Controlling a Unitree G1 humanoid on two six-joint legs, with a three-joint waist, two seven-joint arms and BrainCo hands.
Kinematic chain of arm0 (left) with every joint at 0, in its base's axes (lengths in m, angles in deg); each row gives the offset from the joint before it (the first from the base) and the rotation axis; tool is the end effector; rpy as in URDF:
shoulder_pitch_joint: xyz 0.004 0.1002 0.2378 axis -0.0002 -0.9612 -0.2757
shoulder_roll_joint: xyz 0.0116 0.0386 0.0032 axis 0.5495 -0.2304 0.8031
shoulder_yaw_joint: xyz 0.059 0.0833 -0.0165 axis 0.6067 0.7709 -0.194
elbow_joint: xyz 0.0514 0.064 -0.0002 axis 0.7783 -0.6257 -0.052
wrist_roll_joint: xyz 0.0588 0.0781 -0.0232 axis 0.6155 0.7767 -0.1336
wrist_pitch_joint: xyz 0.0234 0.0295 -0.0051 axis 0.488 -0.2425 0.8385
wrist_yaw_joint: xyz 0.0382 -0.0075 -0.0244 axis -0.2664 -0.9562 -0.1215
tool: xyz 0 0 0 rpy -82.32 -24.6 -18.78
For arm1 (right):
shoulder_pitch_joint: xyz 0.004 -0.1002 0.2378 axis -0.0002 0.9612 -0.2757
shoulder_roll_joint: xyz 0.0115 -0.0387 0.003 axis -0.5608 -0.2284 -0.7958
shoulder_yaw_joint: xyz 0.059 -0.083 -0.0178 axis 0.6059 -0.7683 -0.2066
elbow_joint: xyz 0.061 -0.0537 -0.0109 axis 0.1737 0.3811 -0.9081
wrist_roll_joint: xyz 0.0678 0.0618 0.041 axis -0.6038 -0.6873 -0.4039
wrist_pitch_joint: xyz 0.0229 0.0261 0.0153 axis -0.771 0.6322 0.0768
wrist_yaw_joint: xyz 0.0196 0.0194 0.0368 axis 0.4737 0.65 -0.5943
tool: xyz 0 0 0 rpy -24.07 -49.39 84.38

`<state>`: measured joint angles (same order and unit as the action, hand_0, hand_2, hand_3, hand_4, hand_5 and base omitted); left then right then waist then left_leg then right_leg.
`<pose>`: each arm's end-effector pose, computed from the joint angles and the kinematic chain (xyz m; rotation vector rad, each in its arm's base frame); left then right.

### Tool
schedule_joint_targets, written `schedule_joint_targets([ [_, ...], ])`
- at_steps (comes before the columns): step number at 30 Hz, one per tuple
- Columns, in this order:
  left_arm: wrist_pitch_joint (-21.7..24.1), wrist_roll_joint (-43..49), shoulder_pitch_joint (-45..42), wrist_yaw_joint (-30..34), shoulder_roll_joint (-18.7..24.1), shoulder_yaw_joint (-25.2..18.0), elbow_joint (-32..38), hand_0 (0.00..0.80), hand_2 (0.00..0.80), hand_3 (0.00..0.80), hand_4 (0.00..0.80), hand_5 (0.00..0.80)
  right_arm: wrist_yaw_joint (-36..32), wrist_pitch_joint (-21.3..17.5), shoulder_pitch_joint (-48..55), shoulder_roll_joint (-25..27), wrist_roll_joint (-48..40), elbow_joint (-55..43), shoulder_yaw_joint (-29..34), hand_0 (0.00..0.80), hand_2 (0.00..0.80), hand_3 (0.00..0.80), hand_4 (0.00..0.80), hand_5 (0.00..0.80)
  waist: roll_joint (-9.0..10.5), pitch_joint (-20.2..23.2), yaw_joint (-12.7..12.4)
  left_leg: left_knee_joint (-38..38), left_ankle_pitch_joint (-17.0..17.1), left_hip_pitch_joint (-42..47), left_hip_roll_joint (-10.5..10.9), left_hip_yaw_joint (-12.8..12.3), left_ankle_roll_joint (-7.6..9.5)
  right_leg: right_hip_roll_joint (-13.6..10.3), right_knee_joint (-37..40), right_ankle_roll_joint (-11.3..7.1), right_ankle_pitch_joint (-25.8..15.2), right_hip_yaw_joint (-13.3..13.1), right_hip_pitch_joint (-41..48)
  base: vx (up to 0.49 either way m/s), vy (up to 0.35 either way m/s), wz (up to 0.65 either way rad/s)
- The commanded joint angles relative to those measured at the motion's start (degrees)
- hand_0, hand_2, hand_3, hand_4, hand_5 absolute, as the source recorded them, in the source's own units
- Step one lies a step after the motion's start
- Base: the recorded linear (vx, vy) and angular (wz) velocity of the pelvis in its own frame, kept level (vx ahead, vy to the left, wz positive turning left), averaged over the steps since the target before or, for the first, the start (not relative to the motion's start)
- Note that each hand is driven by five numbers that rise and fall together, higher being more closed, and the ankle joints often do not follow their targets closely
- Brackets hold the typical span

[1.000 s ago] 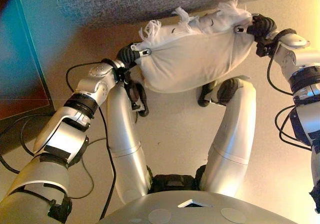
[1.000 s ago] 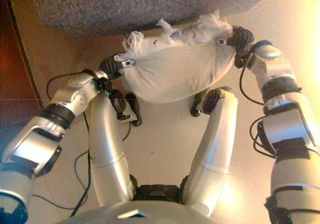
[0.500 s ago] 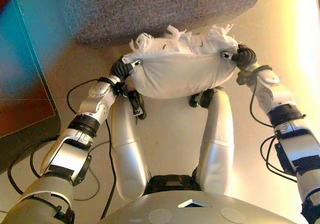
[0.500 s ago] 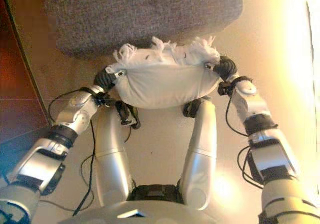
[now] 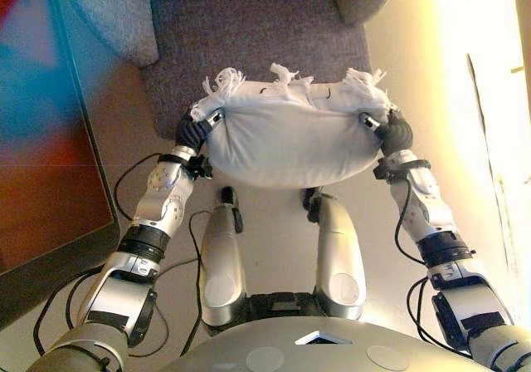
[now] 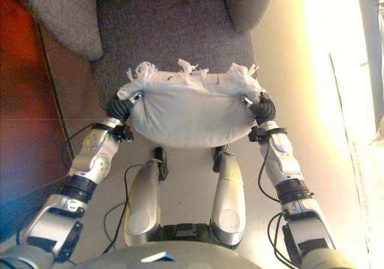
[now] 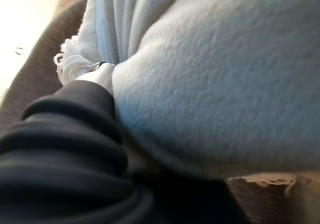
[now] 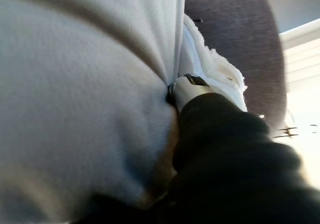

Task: Pick up the cushion and take it to the sofa

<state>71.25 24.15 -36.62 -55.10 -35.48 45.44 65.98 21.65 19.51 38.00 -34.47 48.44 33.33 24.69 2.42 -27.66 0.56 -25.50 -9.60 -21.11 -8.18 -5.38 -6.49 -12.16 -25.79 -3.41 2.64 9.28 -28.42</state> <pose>0.2671 0.1929 0.0673 -0.1577 -0.0498 -0.1675 0.2617 -0.2123 0.0719 0.2258 -0.1133 0.0931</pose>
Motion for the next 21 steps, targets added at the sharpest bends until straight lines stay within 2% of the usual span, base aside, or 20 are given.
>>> schedule_joint_targets([
  [1, 5.62, 1.02, -3.22, -0.60, -3.06, 1.12, 5.42, 0.800, 0.800, 0.800, 0.800, 0.800, -1.75, -6.15, 2.73, -2.04, 0.51, -7.38, 1.65, 0.800, 0.800, 0.800, 0.800, 0.800, -0.91, 12.28, -0.37, 7.75, 11.23, -1.44, -1.78, 4.90, 0.99, 1.96, 8.67, -1.88, -2.01, -0.04, 7.73, 0.071, -0.064, -0.07],
  [3, 6.13, 0.08, -4.50, -0.93, -3.44, 0.67, 6.75, 0.800, 0.800, 0.800, 0.800, 0.800, -1.17, -5.89, 3.39, -2.10, 2.55, -7.88, 1.15, 0.800, 0.800, 0.800, 0.800, 0.800, -0.92, 13.33, -0.56, 9.21, 11.95, 0.83, -1.68, 4.88, 0.81, 2.70, 10.81, -1.54, -2.29, 0.16, 10.27, 0.076, -0.048, -0.15],
  [5, 5.44, -0.45, -6.16, -0.74, -4.04, -0.05, 8.17, 0.800, 0.800, 0.800, 0.800, 0.800, -0.71, -5.22, 4.98, -2.16, 3.25, -8.39, 0.32, 0.800, 0.800, 0.800, 0.800, 0.800, -0.89, 14.88, -0.66, 9.24, 12.44, 3.56, -1.20, 3.70, 0.74, 3.18, 12.71, -0.86, -2.11, 0.71, 13.93, 0.124, -0.044, -0.11],
  [7, 4.10, -0.57, -7.37, 0.33, -4.80, -0.31, 7.99, 0.800, 0.800, 0.800, 0.800, 0.800, -0.67, -4.30, 6.69, -2.63, 1.71, -8.30, -0.10, 0.800, 0.800, 0.800, 0.800, 0.800, -1.00, 16.40, -0.97, 10.31, 11.29, 6.35, 0.98, 2.74, 1.31, 3.36, 14.38, -0.63, -1.86, 1.69, 17.41, 0.174, -0.006, 0.02],
  [10, 2.03, -0.69, -8.69, 1.86, -5.46, -0.47, 7.09, 0.800, 0.800, 0.800, 0.800, 0.800, -0.32, -2.11, 8.02, -3.14, 0.75, -7.53, -0.22, 0.800, 0.800, 0.800, 0.800, 0.800, -1.59, 19.44, -1.71, 16.06, 10.70, 11.63, 4.52, 1.23, 2.50, 4.11, 17.88, -1.00, -1.89, 3.19, 22.38, 0.194, 0.041, 0.09],
  [12, 0.92, 0.22, -9.65, 2.27, -5.49, -0.39, 6.82, 0.800, 0.800, 0.800, 0.800, 0.800, 0.34, -1.14, 8.83, -3.81, 1.45, -7.56, -0.58, 0.800, 0.800, 0.800, 0.800, 0.800, -1.87, 21.82, -2.38, 19.79, 10.92, 14.35, 6.27, 2.36, 3.34, 4.70, 19.64, -1.26, -2.25, 3.39, 24.52, 0.242, 0.083, 0.10],
  [14, 0.05, 0.68, -10.10, 2.43, -5.36, -0.68, 7.00, 0.800, 0.800, 0.800, 0.800, 0.800, 0.81, -0.51, 9.40, -4.13, 2.16, -8.15, -0.96, 0.800, 0.800, 0.800, 0.800, 0.800, -1.93, 23.08, -2.65, 22.22, 11.05, 16.80, 6.93, 2.52, 3.79, 5.19, 20.97, -1.38, -2.39, 3.28, 26.52, 0.205, 0.103, 0.01],
  [16, -0.97, 0.44, -10.44, 2.83, -5.53, -1.22, 7.26, 0.800, 0.800, 0.800, 0.800, 0.800, 0.30, 0.54, 10.21, -4.47, 3.30, -8.50, -0.83, 0.800, 0.800, 0.800, 0.800, 0.800, -1.80, 24.29, -2.53, 23.38, 10.68, 18.97, 7.10, 0.81, 4.01, 5.29, 22.40, -1.51, -2.59, 3.61, 28.47, 0.154, 0.122, -0.07],
  [21, -1.41, 1.45, -10.27, 1.73, -5.31, -2.35, 7.11, 0.800, 0.800, 0.800, 0.800, 0.800, -2.41, 3.53, 9.65, -4.73, 0.96, -7.58, -1.02, 0.800, 0.800, 0.800, 0.800, 0.800, -1.45, 26.47, -2.84, 25.59, 10.01, 22.42, 8.05, -0.91, 4.73, 4.47, 25.08, -2.28, -3.88, 4.21, 31.32, 0.120, 0.153, -0.04],
])
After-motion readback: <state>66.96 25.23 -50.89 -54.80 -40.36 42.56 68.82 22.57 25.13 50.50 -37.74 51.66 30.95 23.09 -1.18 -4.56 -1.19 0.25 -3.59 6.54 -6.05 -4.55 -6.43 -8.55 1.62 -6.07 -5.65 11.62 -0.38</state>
